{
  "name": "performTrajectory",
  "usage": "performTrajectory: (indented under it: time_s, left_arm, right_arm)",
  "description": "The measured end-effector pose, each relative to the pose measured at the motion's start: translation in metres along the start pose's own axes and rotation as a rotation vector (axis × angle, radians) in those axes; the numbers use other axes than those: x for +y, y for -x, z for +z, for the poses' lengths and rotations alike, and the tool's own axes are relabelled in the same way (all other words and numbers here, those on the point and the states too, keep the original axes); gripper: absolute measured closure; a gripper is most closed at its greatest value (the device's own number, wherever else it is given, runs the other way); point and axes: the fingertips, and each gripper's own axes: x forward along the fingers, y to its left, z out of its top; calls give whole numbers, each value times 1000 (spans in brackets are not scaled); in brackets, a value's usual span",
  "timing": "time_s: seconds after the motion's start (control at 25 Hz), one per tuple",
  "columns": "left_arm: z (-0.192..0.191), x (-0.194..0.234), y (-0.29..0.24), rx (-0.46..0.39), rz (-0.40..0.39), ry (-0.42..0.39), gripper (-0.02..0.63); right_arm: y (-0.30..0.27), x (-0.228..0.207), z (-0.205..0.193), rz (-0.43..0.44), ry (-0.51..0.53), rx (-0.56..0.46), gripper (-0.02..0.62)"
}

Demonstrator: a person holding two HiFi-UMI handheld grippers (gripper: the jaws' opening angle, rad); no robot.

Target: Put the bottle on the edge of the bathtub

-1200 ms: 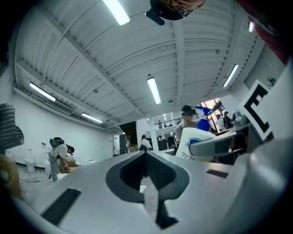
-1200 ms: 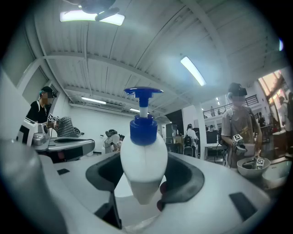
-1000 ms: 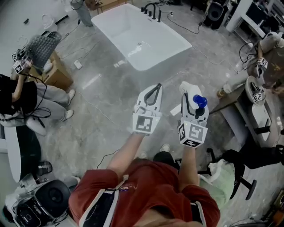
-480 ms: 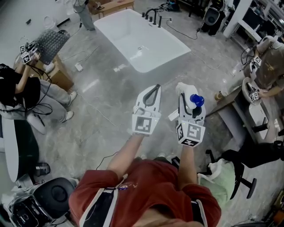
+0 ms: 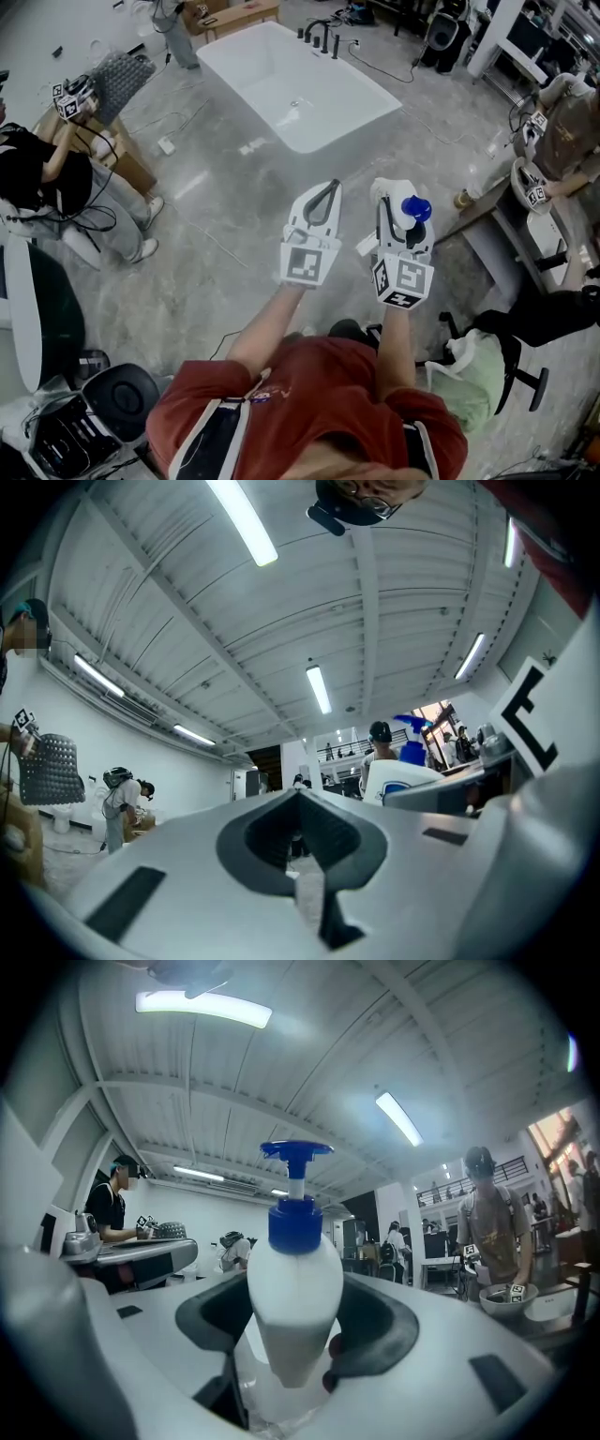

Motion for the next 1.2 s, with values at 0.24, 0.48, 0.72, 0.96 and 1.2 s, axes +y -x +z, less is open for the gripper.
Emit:
performTrajectory:
  time_s: [0.24,0.48,0.72,0.96,1.2]
  left_arm:
    - [-5,3,-6,8,-9,8,591]
    - [-12,10,-28,4,-11,16,591]
    - [-29,-2,-69,6,-12,6,591]
    - [-39,2,-115,17,-18,3,591]
    - [-54,-10,-169,22,-16,0,591]
  right_arm:
    - [-7,1,-5,-6,6,10,327]
    - [-30,-6,-9,-4,18,7,327]
    - [-55,-41,-18,-4,29,18,326]
    - [-96,-67,-15,-3,27,13,327]
    - [-134,-105,-20,8,24,19,327]
